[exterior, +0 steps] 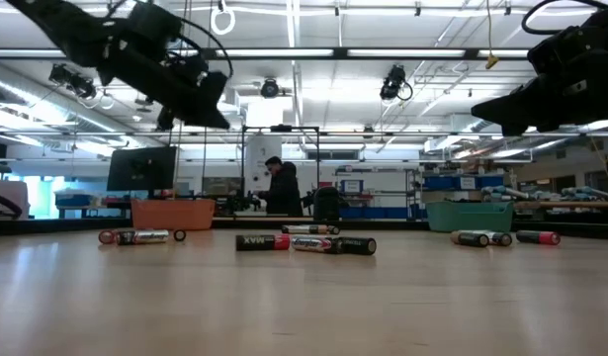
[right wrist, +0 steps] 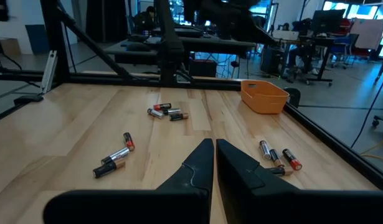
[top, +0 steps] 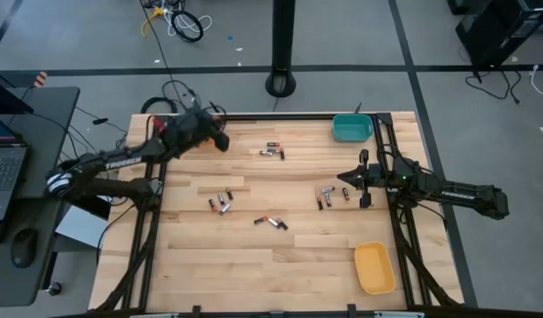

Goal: Sort batteries
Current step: Put the black-red battery into the blue bin

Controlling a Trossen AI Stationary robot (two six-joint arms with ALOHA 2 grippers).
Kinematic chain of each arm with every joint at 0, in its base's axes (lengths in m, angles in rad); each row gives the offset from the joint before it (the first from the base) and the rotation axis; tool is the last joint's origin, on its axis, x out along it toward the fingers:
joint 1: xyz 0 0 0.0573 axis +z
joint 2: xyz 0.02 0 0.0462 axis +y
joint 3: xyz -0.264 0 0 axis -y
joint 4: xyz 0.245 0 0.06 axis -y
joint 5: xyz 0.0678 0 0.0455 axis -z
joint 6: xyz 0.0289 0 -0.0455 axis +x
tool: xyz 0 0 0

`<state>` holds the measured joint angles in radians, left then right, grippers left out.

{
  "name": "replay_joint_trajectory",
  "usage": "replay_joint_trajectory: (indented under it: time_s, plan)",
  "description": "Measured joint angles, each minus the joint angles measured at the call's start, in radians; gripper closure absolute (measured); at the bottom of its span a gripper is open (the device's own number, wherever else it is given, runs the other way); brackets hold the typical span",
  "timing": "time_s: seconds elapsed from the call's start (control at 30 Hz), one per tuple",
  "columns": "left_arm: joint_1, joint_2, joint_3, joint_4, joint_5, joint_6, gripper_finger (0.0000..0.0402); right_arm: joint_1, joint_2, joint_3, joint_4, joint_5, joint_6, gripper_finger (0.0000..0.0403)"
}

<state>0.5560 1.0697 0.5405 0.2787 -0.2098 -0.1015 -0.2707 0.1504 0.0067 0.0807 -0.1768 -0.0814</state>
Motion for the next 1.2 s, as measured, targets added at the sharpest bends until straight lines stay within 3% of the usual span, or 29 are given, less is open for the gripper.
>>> replay_joint_trajectory:
  time_s: [0.27,0.47,0.67,0.87,0.97,1.1,1.2]
  plan:
    - [-0.133,-0.023,-0.143,0.263,0.101,0.035,0.0389,0.000,0.000,0.000,0.000,0.000,0.000,0.0373]
    - [-0.179,-0.016,-0.205,0.344,0.101,0.068,0.0390,0.000,0.000,0.000,0.041,0.000,0.009,0.0373]
    - [-0.198,-0.016,-0.235,0.365,0.105,0.077,0.0390,0.000,0.000,0.000,0.200,0.005,0.166,0.0373]
    - [-0.198,-0.016,-0.261,0.399,0.097,0.099,0.0390,0.000,0.010,0.000,0.194,0.091,0.218,0.0379]
    - [-0.198,-0.016,-0.266,0.429,0.080,0.098,0.0390,0.012,0.035,0.025,0.082,0.137,0.295,0.0384]
    - [-0.198,-0.016,-0.266,0.446,0.077,0.119,0.0390,0.064,0.095,0.104,-0.209,0.329,0.420,0.0388]
    - [-0.198,-0.016,-0.266,0.444,0.076,0.133,0.0390,0.116,0.165,0.171,-0.341,0.386,0.515,0.0384]
